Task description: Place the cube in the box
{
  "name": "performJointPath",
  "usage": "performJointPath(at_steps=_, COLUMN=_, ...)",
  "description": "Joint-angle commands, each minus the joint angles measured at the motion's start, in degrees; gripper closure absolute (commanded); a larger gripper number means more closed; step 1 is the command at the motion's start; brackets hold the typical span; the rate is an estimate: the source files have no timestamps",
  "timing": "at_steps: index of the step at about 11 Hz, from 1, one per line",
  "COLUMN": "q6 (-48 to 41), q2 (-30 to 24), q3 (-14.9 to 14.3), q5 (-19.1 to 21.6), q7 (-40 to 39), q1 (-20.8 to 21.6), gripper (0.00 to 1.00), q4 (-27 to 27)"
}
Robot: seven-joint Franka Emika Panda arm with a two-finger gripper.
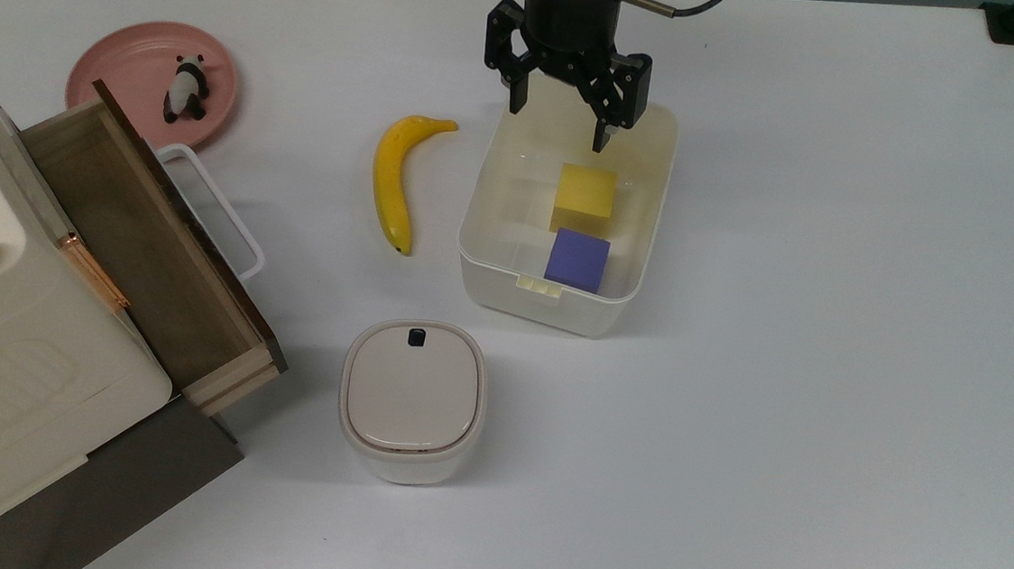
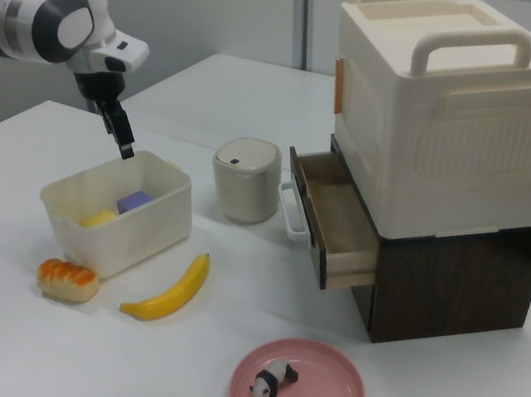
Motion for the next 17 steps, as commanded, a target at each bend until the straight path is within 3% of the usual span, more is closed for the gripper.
performJointPath(at_steps=1, q6=-7.78, q2=-2.8, q3=-0.7, q5=-2.51, q7=-8.55, q1=-0.86, gripper=0.0, q4=3.62)
performJointPath(at_steps=3, q6=-13.94, q2=-3.41, q3=-0.18, q5=-4.54, q7=-19.7, q1=-5.15, gripper=0.0, q4=7.06)
performJointPath(at_steps=5, q6=-15.81, q2=-3.51, q3=0.43, q5=-4.19, q7=-25.1, q1=-10.16, gripper=0.0, q4=9.53)
performJointPath(at_steps=7, q6=-15.55, q2=-3.51, q3=4.02, q5=-3.93, q7=-27.74, q1=-16.22, gripper=0.0, q4=10.15)
performJointPath(at_steps=15, q6=-16.08, q2=-3.15, q3=3.25, q5=-1.82, q7=-30.48, q1=-15.63, gripper=0.0, q4=9.89)
performJointPath(at_steps=17, q6=-17.82, q2=-3.24, q3=0.89, q5=-1.64, q7=-30.82, q1=-14.07, gripper=0.0, q4=10.06)
